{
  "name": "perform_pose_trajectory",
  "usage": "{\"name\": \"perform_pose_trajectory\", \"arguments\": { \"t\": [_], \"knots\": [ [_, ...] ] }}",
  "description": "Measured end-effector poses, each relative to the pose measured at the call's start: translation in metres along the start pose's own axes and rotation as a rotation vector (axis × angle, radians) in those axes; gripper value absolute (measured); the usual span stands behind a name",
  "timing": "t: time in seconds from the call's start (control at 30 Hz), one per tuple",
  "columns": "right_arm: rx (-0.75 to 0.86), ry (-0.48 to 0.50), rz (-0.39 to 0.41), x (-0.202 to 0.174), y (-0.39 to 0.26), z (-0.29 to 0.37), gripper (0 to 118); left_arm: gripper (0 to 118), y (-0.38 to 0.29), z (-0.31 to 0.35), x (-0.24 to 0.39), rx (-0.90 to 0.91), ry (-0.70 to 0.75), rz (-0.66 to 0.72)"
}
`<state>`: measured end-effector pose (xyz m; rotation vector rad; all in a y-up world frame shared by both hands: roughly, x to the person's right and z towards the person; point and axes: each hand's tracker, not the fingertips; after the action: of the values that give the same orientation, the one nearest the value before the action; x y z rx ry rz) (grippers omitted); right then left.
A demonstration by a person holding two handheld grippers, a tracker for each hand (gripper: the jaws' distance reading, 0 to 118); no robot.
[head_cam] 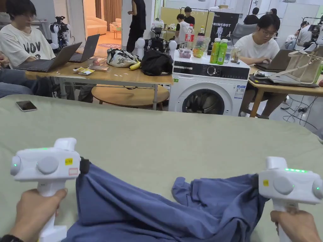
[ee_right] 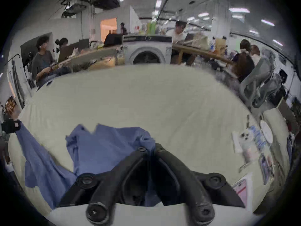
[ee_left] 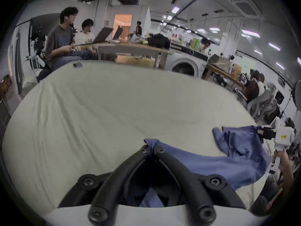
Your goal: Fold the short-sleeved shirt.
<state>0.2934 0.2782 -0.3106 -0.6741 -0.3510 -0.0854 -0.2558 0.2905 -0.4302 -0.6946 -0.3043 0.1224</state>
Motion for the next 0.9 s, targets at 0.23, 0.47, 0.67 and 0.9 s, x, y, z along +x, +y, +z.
{"name": "perform_pose_trajectory", "arguments": {
  "t": [0.23, 0.47, 0.67, 0.9],
  "knots": [
    [0.109, -0.034, -0.014, 0.020, 0.056, 0.030, 1, 0, 0.075, 0.036, -0.009, 0.091, 0.009, 0.007],
    [0.239, -0.055, 0.017, -0.003, 0.112, 0.065, 1, 0, 0.136, 0.054, 0.002, 0.137, 0.055, -0.040],
    [0.329, -0.073, 0.018, -0.020, 0.164, 0.082, 1, 0, 0.187, 0.067, 0.007, 0.187, 0.088, -0.055],
    [0.417, -0.073, -0.007, -0.031, 0.241, 0.102, 1, 0, 0.258, 0.097, 0.013, 0.293, 0.106, -0.046]
  ]
}}
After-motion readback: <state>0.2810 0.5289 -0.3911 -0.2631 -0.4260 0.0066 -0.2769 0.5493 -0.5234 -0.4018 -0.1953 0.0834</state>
